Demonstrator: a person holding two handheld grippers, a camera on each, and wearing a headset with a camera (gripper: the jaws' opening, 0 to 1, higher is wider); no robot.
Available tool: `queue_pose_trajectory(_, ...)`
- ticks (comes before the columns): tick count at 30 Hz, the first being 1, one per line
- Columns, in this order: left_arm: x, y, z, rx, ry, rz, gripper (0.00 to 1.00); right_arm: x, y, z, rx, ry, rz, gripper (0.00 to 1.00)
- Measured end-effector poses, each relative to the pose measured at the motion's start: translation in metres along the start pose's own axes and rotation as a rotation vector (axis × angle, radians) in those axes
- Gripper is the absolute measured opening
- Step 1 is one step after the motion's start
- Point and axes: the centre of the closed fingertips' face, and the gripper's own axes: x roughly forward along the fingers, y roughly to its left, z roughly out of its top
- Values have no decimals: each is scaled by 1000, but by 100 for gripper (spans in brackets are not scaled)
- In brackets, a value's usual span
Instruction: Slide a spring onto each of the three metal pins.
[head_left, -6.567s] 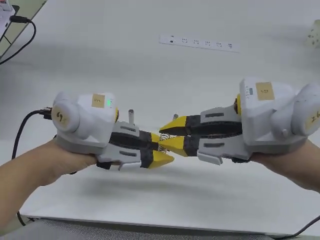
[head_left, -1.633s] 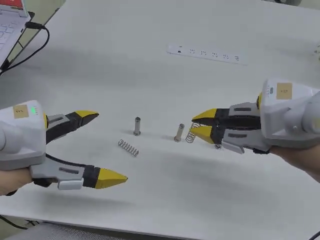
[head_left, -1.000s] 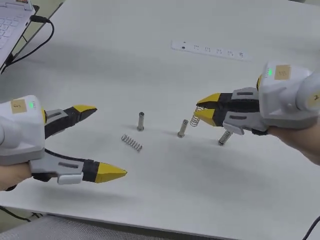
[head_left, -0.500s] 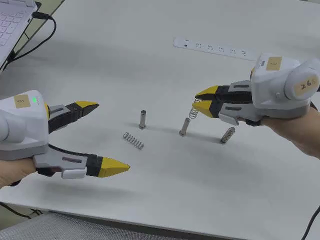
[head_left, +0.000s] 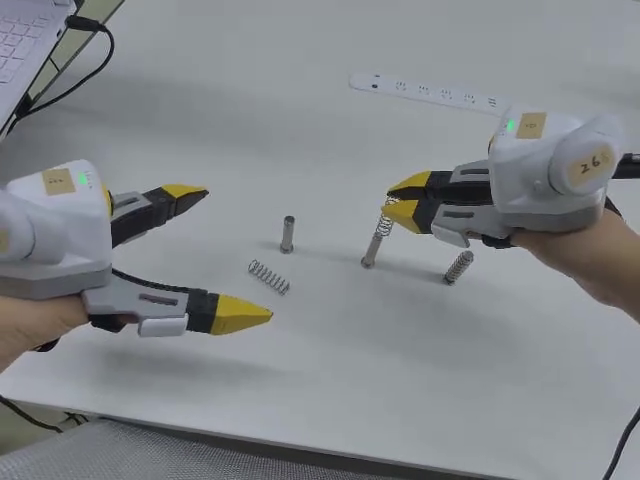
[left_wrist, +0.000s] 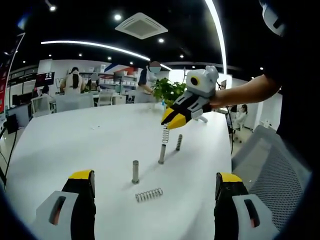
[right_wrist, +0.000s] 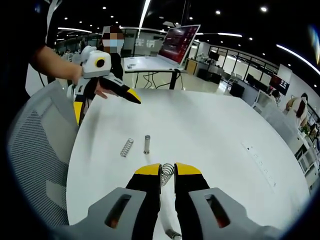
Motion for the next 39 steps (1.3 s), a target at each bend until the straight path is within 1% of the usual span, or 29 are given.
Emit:
queue_pose_trajectory(4,0,0,-1,-1,4,0,98,2,-1,0,2,-2,-2,7)
queue_pose_trajectory(10,-2,2,-2,-4,3,4,98,5,1,-1,0,2,9,7)
queue_pose_trajectory(23,-4,3,-3,-6,8,10,98,11,3,-9,0,25,17,7)
queue_pose_trajectory(29,-7,4,-5,-7,12,17,98,17,8,-17,-6,46,27,7)
queue_pose_trajectory(39,-7,2,-8,-9,19,17,97,30,12,-39,6,100,45,7)
